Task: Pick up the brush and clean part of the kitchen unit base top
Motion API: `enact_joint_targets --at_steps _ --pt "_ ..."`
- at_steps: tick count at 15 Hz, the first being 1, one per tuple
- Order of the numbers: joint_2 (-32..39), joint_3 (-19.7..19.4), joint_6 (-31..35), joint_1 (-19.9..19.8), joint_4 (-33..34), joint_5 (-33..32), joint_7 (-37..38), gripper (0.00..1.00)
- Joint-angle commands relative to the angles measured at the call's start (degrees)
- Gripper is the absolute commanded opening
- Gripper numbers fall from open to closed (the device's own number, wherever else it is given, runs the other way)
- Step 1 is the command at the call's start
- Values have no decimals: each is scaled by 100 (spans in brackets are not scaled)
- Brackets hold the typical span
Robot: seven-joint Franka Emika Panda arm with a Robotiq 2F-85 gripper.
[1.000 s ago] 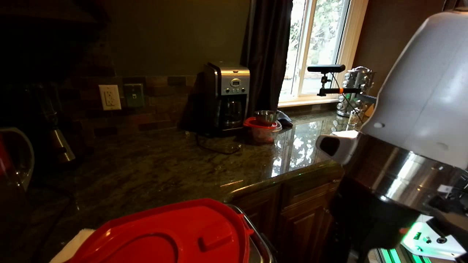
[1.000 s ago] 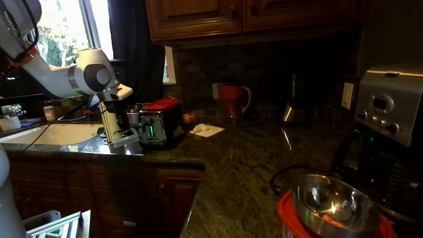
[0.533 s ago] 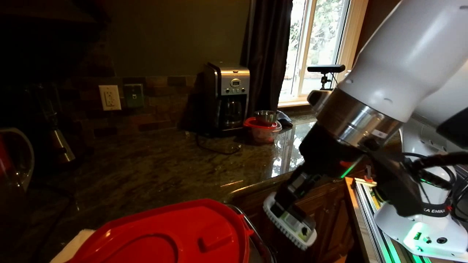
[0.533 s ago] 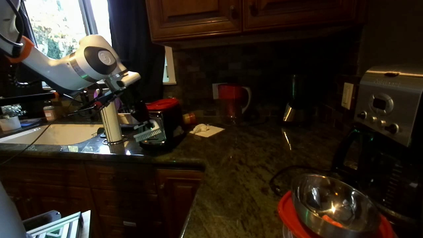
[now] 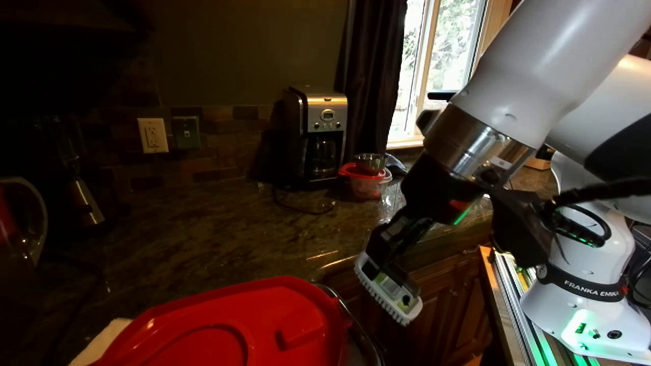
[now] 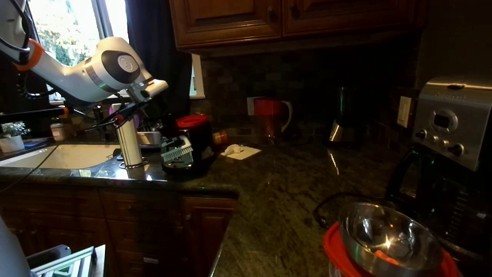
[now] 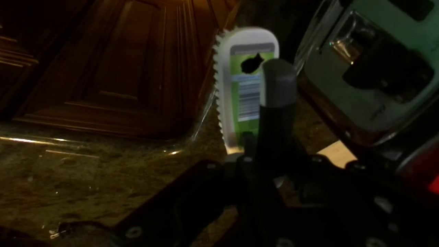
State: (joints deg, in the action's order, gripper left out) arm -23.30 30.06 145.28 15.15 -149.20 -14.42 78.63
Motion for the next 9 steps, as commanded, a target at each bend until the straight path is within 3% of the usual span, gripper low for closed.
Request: enact_joint_targets --at_steps 1,5,6,7,9 --pt "-86 -507 139 -68 195 359 -494 6" --pt "-74 -1417 -46 204 600 1407 -2153 6" --pt "-141 -1839 -104 495 654 1587 -2638 6" --pt "-105 -2423 -174 1058 731 1657 -3100 6" --pt "-224 -2970 -435 1435 864 1963 -4044 6"
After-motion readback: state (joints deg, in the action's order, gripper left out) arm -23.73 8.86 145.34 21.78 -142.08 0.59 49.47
